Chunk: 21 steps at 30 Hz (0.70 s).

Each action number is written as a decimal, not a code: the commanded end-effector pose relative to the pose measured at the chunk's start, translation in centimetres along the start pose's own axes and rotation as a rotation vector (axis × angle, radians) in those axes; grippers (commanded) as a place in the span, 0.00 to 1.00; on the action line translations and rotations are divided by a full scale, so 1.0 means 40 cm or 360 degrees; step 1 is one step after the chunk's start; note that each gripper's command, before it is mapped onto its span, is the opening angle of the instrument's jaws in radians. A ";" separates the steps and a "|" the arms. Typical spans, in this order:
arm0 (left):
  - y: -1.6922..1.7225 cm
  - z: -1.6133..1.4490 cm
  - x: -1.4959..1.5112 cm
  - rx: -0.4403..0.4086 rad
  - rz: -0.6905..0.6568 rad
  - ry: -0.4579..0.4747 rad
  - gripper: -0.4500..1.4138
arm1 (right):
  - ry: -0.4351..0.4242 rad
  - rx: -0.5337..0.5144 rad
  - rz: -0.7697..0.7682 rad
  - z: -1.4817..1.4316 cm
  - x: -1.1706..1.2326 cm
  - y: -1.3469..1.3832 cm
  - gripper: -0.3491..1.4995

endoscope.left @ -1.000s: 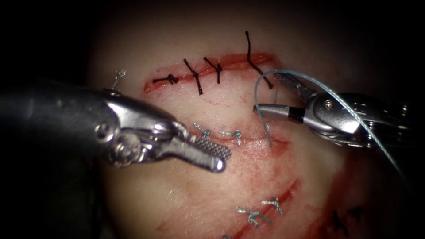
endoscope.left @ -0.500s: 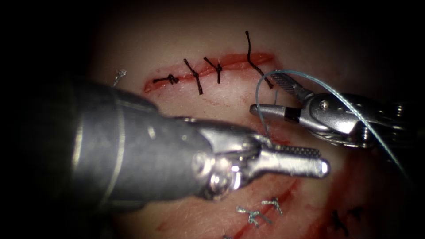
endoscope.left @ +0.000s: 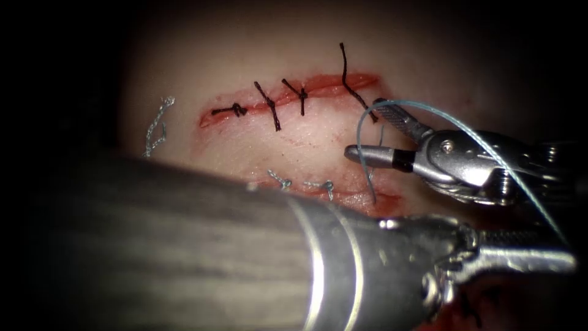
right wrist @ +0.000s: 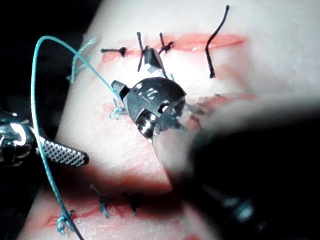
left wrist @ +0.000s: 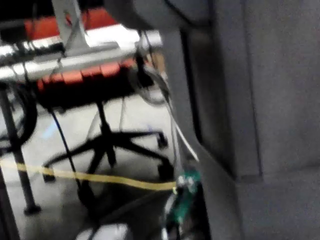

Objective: Wound Closure

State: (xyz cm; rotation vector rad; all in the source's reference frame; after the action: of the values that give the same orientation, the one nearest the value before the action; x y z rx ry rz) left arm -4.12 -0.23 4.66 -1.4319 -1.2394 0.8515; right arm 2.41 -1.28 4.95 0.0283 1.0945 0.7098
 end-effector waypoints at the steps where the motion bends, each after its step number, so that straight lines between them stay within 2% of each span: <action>1: -0.0013 0.0010 0.0002 -0.0001 0.0000 0.0003 0.68 | 0.0004 0.0001 -0.0002 0.0022 0.0000 -0.0008 0.90; 9: 0.0005 0.0028 0.0024 -0.0058 0.0004 0.0053 0.65 | 0.0005 0.0000 -0.0006 0.0023 -0.0005 -0.0011 0.91; 10: 0.0006 0.0029 0.0026 -0.0062 0.0003 0.0056 0.60 | 0.0005 0.0000 -0.0006 0.0023 -0.0005 -0.0011 0.91; 11: 0.0007 0.0028 0.0027 -0.0069 0.0002 0.0054 0.46 | 0.0005 0.0000 -0.0006 0.0023 -0.0005 -0.0011 0.91; 12: 0.0007 0.0028 0.0027 -0.0075 0.0001 0.0041 0.36 | 0.0005 0.0000 -0.0006 0.0023 -0.0005 -0.0011 0.92; 14: 0.0002 0.0032 0.0028 -0.0075 0.0014 0.0039 0.29 | 0.0005 0.0000 -0.0006 0.0023 -0.0005 -0.0014 0.93; 16: -0.0011 0.0037 0.0028 -0.0072 0.0105 0.0039 0.00 | 0.0005 -0.0001 -0.0005 0.0022 -0.0003 -0.0020 0.93; 20: -0.0029 0.0031 0.0027 -0.0112 0.0110 -0.0034 0.00 | 0.0005 -0.0007 -0.0004 0.0021 -0.0002 -0.0023 0.94; 21: -0.0033 0.0022 0.0022 -0.0127 0.0046 -0.0072 0.00 | 0.0004 -0.0006 -0.0004 0.0021 0.0000 -0.0023 0.95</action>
State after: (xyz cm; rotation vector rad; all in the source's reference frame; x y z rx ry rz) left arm -4.15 -0.16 4.75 -1.4975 -1.3274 0.8648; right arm 2.45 -1.33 4.94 0.0220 1.0938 0.7105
